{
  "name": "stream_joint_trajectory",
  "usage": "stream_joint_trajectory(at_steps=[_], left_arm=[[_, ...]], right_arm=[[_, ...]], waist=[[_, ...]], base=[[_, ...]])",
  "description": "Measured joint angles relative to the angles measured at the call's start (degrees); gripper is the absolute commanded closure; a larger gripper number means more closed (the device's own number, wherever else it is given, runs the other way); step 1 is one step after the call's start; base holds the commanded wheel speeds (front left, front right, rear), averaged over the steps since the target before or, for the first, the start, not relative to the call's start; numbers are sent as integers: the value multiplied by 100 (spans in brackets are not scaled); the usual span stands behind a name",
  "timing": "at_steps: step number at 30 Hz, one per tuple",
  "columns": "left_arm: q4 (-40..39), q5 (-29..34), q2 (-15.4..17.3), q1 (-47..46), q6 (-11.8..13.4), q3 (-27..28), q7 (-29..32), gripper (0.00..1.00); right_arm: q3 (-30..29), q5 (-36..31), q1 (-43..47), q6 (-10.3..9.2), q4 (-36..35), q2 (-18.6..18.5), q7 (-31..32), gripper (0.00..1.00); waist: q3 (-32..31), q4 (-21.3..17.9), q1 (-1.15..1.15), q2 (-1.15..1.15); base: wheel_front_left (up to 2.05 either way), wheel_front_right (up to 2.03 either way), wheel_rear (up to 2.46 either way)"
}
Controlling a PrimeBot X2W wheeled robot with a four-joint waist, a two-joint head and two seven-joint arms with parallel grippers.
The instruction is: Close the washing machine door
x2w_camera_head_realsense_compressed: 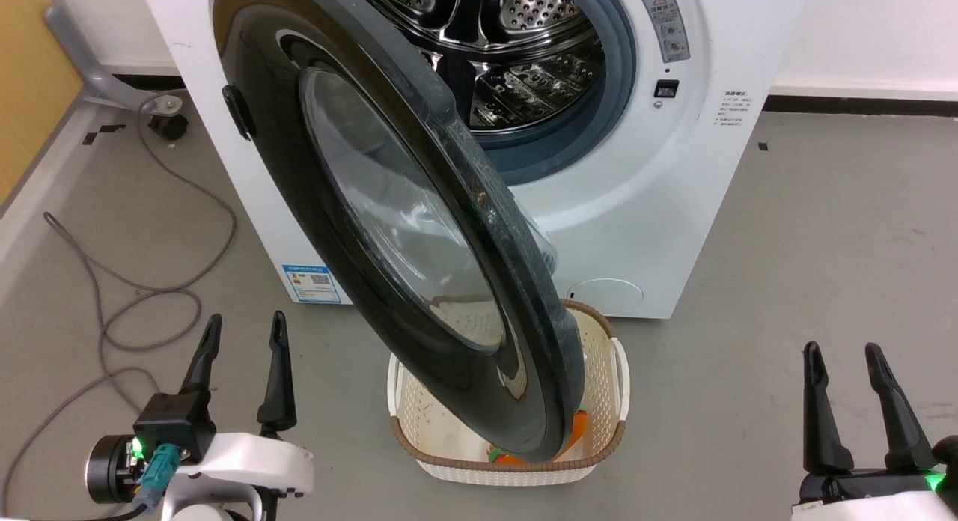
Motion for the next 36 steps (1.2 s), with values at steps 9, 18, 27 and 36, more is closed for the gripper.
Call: stream_joint_trajectory(at_steps=[9,18,27,36], left_arm=[[53,293,-254,18,-292,333,-1,0],[65,482,-420,31,-446,580,-1,0],[60,595,-534,33,-570,714,-1,0],[35,637,-581,33,-630,853,-1,0]], right_arm=[[38,-132,11,0,-81,0,0,100],[196,21,-822,0,-921,-2,0,100],[1827,46,-1739,0,-1677,0,-5,100],[3741,-78,-1763,0,-1594,-259,-4,100]], waist=[[-23,14,0,0],[-40,133,1,0],[4,261,1,0],[66,292,1,0]], base=[[0,0,0],[0,0,0],[0,0,0],[0,0,0]])
